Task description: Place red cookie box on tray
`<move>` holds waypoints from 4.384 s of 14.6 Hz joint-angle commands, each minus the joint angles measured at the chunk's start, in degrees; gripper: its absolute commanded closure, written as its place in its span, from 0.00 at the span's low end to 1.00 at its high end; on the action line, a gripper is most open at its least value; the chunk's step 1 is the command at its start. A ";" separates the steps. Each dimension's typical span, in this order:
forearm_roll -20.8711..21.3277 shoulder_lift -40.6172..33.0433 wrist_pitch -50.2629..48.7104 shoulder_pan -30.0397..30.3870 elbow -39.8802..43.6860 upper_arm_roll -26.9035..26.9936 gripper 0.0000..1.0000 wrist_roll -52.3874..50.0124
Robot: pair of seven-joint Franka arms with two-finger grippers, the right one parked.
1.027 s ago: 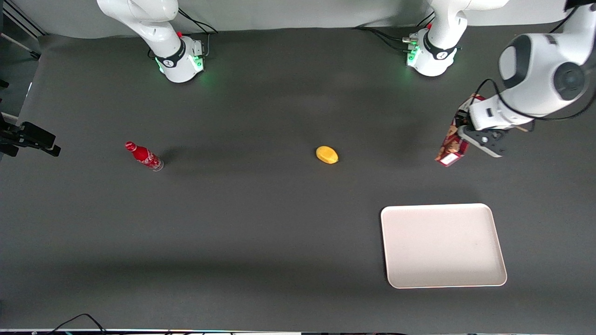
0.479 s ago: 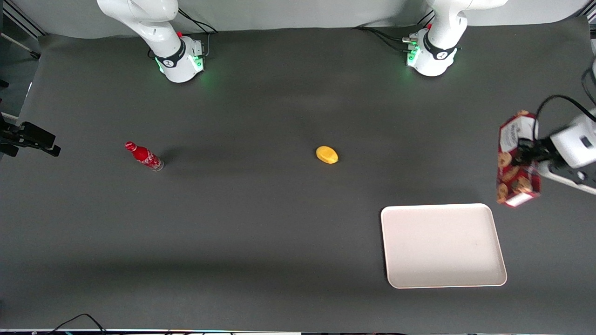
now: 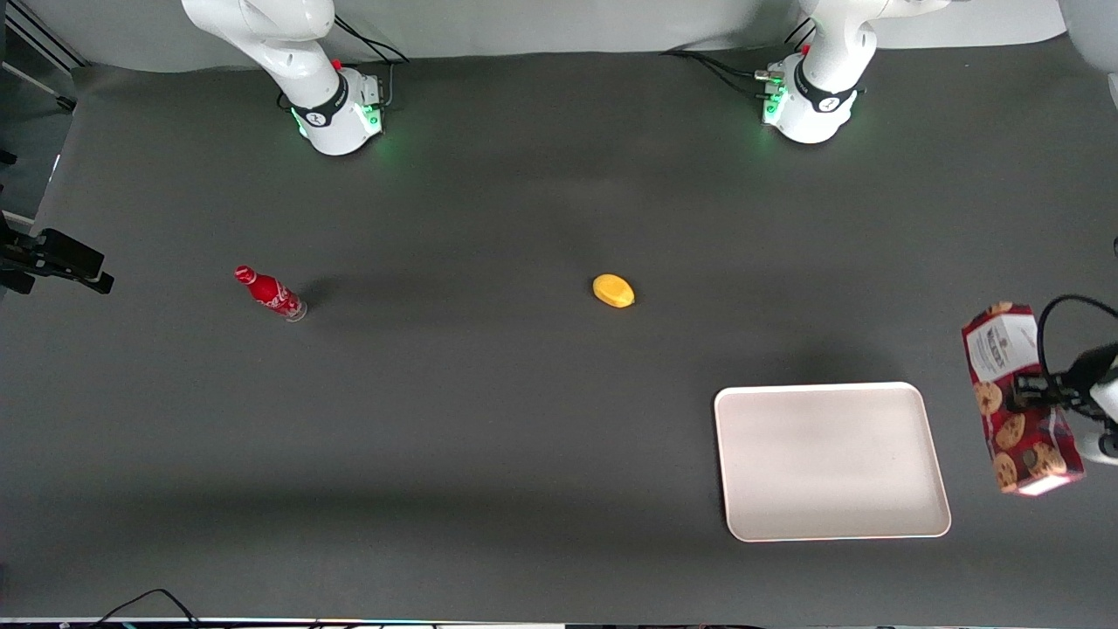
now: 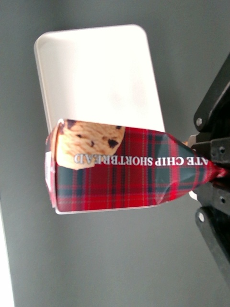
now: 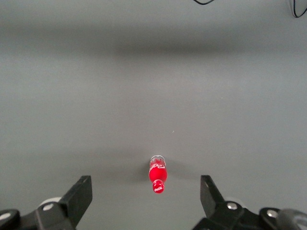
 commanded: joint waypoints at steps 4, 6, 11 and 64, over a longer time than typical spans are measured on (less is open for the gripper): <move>-0.07 13.71 7.63 0.79 7.84 -0.08 1.00 -8.81; -0.34 16.88 8.86 0.62 7.58 -0.08 1.00 -10.06; -0.78 22.51 9.84 0.70 7.49 -0.25 1.00 -11.02; 7.31 -39.88 -4.41 -3.08 -32.42 -7.46 0.00 -16.04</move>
